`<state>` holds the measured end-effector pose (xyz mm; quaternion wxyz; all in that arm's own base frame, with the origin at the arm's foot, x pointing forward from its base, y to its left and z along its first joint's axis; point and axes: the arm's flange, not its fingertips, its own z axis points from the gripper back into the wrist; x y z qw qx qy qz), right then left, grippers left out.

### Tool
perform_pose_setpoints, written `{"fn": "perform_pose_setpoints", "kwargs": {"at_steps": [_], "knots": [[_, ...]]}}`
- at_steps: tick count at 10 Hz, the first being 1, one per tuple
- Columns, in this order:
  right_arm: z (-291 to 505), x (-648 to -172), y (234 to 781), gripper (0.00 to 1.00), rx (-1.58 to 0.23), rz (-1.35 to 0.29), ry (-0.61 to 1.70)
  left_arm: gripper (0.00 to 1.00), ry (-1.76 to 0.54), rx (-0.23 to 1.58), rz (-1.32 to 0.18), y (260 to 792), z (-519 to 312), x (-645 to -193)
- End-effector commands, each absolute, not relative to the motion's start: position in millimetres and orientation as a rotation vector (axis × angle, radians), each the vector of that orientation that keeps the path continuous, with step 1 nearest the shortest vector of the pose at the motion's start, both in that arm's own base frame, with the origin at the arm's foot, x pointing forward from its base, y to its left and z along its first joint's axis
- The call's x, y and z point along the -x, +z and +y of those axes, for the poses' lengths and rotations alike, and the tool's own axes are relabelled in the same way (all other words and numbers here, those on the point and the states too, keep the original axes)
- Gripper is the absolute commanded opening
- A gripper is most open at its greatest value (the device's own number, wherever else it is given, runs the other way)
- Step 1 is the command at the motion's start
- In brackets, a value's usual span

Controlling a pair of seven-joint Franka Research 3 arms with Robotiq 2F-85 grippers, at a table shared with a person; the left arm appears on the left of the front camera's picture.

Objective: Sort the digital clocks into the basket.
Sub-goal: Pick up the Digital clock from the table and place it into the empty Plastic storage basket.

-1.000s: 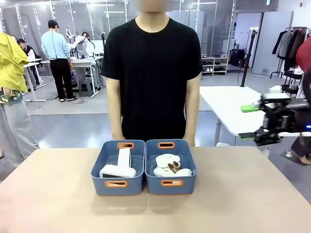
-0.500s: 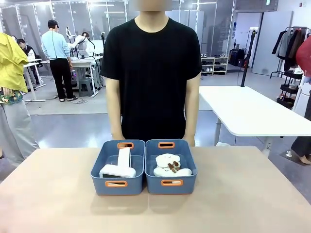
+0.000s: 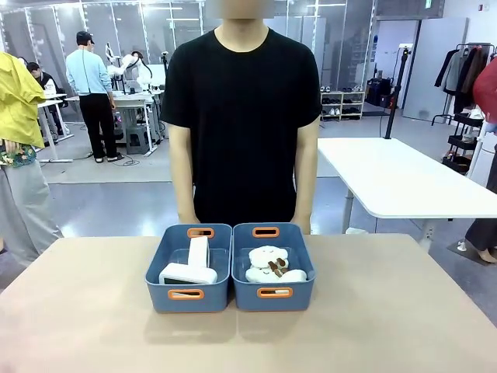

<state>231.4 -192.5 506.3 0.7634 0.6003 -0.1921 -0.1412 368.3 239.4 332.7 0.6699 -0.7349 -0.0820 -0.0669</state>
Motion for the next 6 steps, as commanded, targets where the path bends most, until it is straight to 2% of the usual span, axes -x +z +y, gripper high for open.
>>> {"fn": "perform_pose_setpoints", "kwargs": {"at_steps": [1, 6], "knots": [[-190.2, -236.6, 506.8, 1.0, -1.312, -0.404, -0.292, 1.0, -0.134, 1.653, -0.191, 335.6, 239.0, -371.8], [-190.2, -236.6, 506.8, 1.0, -1.312, -0.404, -0.292, 1.0, -0.134, 1.653, -0.191, 335.6, 239.0, -371.8]]}}
